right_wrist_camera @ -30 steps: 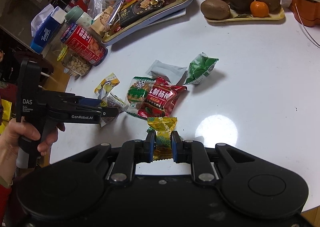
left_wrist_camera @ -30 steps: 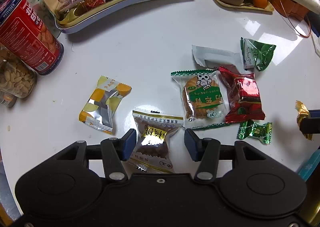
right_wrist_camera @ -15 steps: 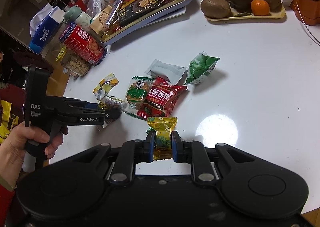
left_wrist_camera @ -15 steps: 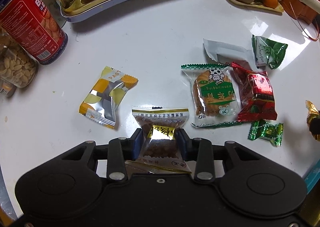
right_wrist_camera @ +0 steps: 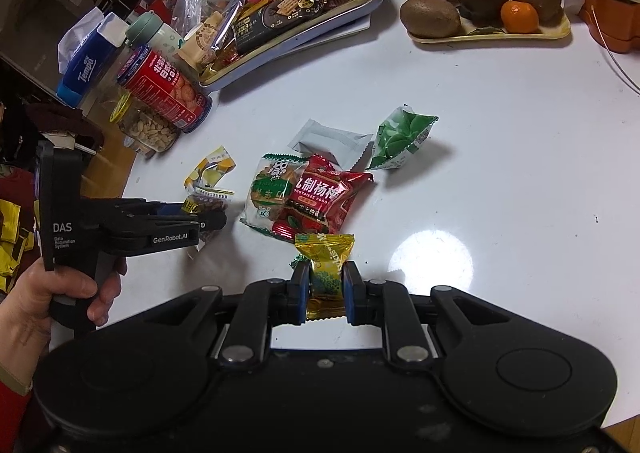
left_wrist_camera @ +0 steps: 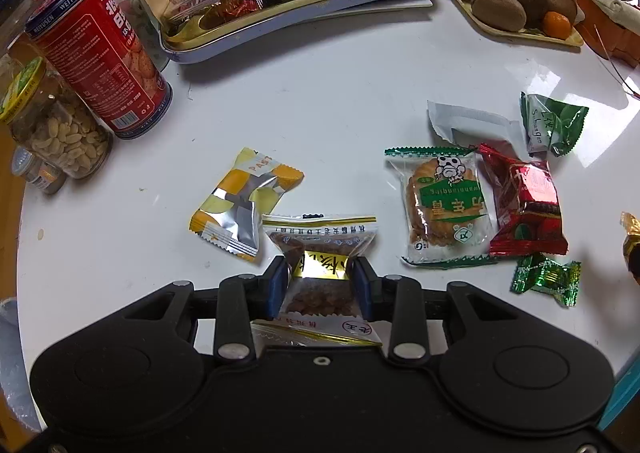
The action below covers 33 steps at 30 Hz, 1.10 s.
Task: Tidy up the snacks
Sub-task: 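Close the left gripper on the brown-filled clear packet and lift it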
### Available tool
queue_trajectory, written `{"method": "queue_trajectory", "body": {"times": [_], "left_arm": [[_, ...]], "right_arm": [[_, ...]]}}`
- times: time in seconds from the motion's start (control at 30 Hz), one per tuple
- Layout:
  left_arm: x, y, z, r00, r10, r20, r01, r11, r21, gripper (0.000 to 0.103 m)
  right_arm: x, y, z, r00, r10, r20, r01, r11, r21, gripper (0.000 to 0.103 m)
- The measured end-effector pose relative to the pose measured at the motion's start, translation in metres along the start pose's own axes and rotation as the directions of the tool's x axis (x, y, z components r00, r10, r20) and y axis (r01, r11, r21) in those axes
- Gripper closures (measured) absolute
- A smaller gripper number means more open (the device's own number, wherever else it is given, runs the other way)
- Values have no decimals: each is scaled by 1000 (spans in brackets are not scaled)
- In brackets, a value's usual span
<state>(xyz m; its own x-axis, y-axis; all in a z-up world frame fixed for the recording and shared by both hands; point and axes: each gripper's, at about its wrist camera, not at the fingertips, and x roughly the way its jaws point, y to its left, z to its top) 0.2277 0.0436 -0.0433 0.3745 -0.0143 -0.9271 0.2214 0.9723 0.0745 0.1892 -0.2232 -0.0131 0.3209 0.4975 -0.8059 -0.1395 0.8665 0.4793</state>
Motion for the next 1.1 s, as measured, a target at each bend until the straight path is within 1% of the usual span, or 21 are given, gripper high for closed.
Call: {"method": "queue_trajectory", "body": {"times": [0.53,1.1], "left_arm": [[-10,-7,-4,998,45,36,-45,999,1,59],[-19,-7,-12,995,71,64,-68,996,-50,60]], "right_arm": [[1,0,0,1000,-21,6,21,1000,-8,84],[3,1,-5,999,-40,9,40,999,-9,84]]}}
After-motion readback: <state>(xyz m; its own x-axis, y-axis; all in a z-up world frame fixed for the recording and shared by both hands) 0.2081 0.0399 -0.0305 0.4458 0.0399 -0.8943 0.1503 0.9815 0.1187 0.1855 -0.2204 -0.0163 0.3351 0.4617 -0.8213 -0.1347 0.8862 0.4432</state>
